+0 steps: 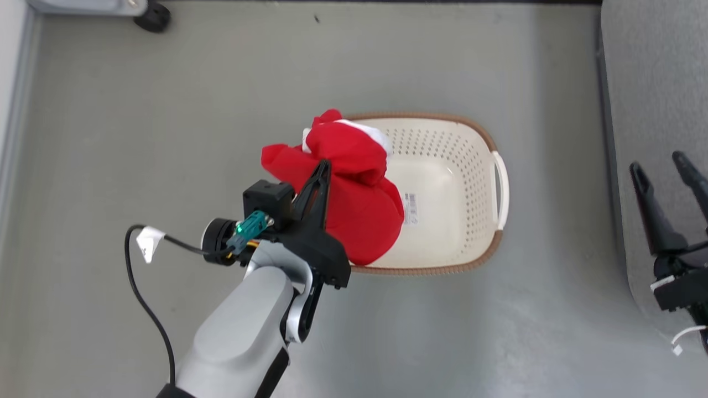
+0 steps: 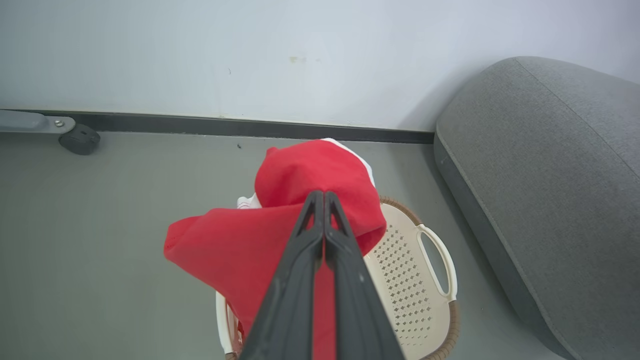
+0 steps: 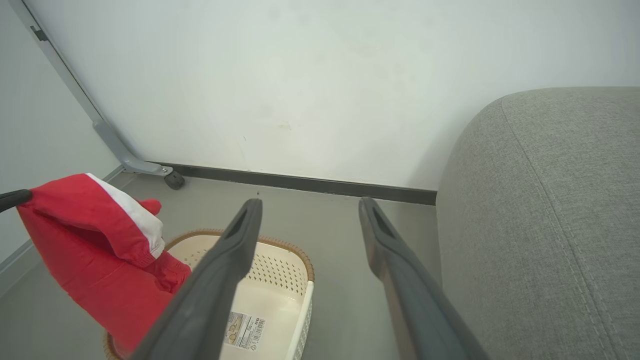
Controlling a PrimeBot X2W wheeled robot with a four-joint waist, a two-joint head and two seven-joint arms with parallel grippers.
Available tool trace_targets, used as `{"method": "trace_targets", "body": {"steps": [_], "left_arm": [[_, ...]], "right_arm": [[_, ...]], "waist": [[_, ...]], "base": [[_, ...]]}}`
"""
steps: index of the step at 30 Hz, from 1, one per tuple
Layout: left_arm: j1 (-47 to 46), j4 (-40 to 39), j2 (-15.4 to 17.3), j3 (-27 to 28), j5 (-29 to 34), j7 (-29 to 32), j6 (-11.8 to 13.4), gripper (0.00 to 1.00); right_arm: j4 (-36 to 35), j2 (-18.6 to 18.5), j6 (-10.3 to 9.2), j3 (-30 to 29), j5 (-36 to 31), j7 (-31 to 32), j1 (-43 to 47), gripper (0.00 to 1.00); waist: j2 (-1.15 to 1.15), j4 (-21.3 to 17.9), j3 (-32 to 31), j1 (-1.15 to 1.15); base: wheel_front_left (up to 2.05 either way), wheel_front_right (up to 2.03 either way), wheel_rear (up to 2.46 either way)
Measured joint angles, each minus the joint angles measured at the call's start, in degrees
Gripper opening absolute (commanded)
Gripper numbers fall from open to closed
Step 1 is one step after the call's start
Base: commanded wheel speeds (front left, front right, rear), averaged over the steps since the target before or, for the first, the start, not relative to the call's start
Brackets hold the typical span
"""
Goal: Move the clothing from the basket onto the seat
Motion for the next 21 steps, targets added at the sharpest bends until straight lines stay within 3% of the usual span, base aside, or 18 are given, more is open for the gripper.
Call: {"method": "trace_targets", "body": {"steps": [11, 21], "left_arm": [[8.0, -0.6, -0.1, 8.9, 7.8, 0.0, 0.0, 0.00], [17.0, -5.4, 2.8, 14.7, 12.4, 0.0, 0.0, 0.00]], "right_arm": [[2.8, 5.0, 0.00, -0.8, -3.0, 0.0, 3.7, 1.00], [5.3, 10.0, -0.25, -0.7, -6.1, 0.0, 6.9, 1.00]], "waist": [[0.00, 3.7, -9.5, 0.00], [0.00, 5.5, -18.2, 0.00]], "base": [[0.00, 0.00, 0.00], [0.00, 0.00, 0.00]]}}
